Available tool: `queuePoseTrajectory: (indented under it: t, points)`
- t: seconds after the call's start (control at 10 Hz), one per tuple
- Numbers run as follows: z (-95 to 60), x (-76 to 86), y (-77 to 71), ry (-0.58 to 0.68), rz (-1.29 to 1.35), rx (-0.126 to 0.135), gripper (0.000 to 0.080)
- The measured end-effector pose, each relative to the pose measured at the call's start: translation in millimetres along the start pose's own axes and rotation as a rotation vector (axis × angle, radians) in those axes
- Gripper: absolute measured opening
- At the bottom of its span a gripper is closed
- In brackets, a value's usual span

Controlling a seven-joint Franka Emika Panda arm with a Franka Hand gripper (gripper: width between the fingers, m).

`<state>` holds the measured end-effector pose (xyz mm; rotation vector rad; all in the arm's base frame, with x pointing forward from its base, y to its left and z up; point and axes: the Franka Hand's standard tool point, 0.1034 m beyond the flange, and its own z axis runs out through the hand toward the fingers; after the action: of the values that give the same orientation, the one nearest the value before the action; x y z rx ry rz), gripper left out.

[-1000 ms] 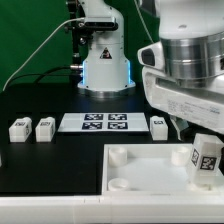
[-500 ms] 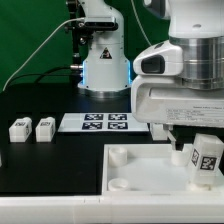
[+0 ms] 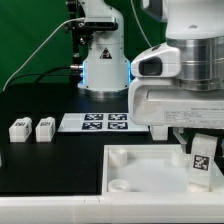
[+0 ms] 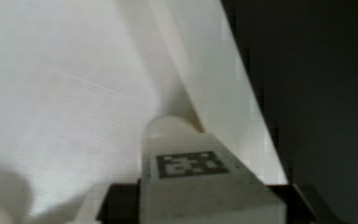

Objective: Assemble one leg

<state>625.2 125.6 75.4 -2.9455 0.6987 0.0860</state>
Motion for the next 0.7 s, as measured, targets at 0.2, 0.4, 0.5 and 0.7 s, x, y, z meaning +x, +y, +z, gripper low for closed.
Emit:
queuePoseTrajectory:
  t: [0.2,0.4,0.5,0.7]
  points:
    - [0.1,-0.5,-0.9,-0.003,0.168,0.005,0.0299]
    - [0.1,-0.3,-1.2,-0.016,0.378,0.020,0.0299]
    - [0.1,1.5,0.2,-0.029,0.520,0.033,0.0298]
    - [1.7,2.5,0.0,-0.049,0.818,0.062,0.0297]
